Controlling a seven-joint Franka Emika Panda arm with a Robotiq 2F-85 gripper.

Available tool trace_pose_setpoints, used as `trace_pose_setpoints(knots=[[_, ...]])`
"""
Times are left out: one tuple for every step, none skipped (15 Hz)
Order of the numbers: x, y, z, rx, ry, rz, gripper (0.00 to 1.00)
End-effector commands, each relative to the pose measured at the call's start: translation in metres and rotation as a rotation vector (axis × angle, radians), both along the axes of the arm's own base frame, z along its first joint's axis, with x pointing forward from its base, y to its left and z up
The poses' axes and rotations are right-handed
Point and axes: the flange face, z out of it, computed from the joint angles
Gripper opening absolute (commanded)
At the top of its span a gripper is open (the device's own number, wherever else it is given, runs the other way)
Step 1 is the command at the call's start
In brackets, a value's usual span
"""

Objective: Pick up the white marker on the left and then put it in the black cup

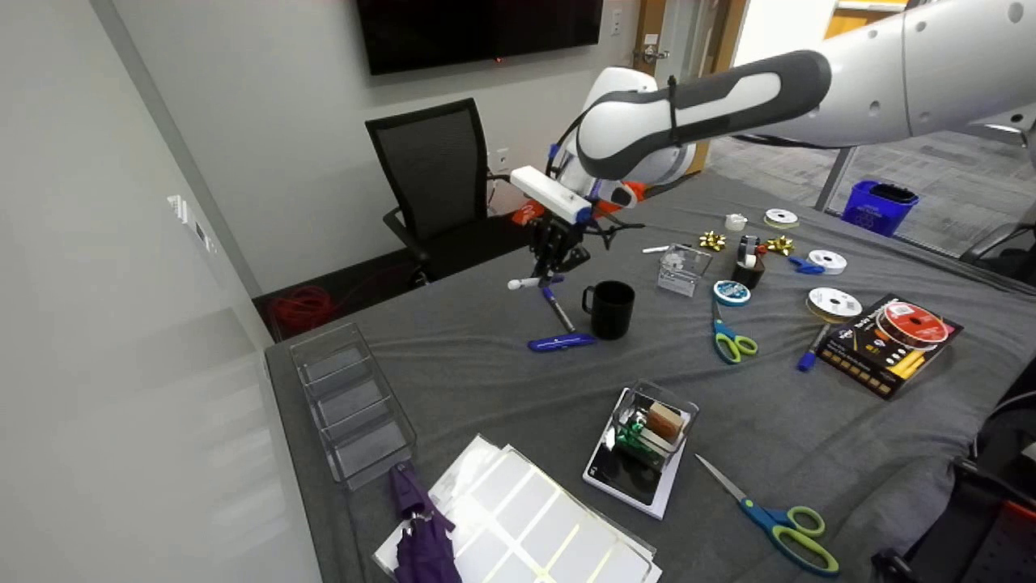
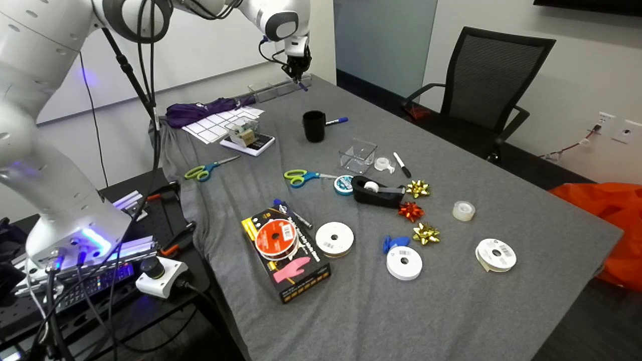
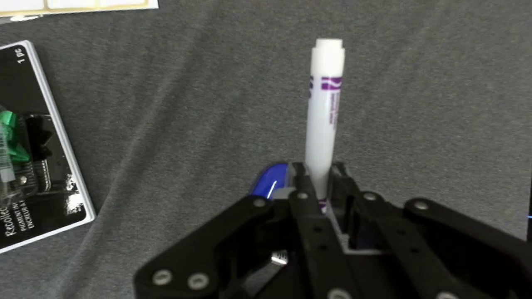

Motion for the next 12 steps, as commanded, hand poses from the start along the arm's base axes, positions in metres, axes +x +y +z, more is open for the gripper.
trace_pose_setpoints(knots=[[-0.031,-0.035,0.007,0.115,0.02,0.043,0.04],[-0.037,-0.044,0.006,0.139,0.024,0.048,0.04],[-0.044,-0.052,0.005,0.162,0.026,0.049,0.04],[-0.051,-0.059,0.003,0.185,0.03,0.044,0.04],[-0.058,-0.067,0.001,0.208,0.029,0.024,0.04],[-0.064,-0.074,-0.001,0.234,0.027,0.004,0.04],[-0.068,-0.082,0.001,0.272,0.02,-0.04,0.04],[-0.072,-0.088,0.002,0.305,0.015,-0.071,0.04],[-0.075,-0.093,0.004,0.341,0.017,-0.102,0.04],[-0.055,-0.082,-0.004,0.303,0.032,-0.062,0.17],[-0.059,-0.087,-0.002,0.323,0.03,-0.082,0.17],[-0.062,-0.091,0.0,0.331,0.03,-0.092,0.17]])
